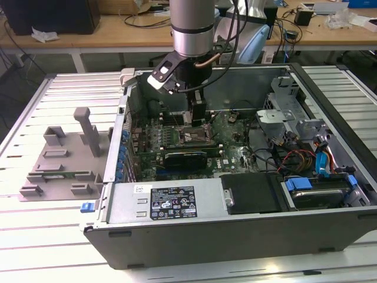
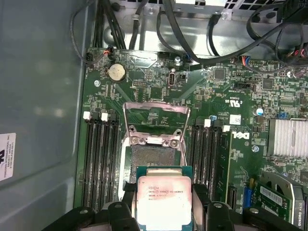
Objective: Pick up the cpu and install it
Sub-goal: 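Place the cpu into insertion slot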
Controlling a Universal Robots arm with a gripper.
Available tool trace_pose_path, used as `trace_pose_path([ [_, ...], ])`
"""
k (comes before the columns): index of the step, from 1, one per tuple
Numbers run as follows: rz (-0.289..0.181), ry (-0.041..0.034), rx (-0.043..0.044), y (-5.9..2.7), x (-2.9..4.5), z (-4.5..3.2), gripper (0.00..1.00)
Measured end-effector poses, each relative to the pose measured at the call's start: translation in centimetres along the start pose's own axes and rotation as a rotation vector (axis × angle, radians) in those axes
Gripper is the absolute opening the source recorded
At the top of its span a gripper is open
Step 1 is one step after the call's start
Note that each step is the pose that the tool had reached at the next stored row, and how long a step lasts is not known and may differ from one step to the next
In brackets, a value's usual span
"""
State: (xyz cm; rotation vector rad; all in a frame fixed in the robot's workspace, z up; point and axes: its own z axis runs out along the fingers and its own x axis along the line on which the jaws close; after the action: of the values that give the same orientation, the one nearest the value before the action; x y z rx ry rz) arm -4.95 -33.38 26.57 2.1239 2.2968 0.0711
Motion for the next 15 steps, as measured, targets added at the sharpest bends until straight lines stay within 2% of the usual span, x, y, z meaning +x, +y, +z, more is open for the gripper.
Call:
trace_pose_path([
  [6,0.011,-0.0003,-0.0003,-0.01,-0.01,0.30,0.55],
  [12,0.013,-0.0007,-0.0003,-0.06,0.16,2.22,0.55],
  [15,0.013,-0.0074,0.0001,-0.04,0.33,2.87,0.55],
])
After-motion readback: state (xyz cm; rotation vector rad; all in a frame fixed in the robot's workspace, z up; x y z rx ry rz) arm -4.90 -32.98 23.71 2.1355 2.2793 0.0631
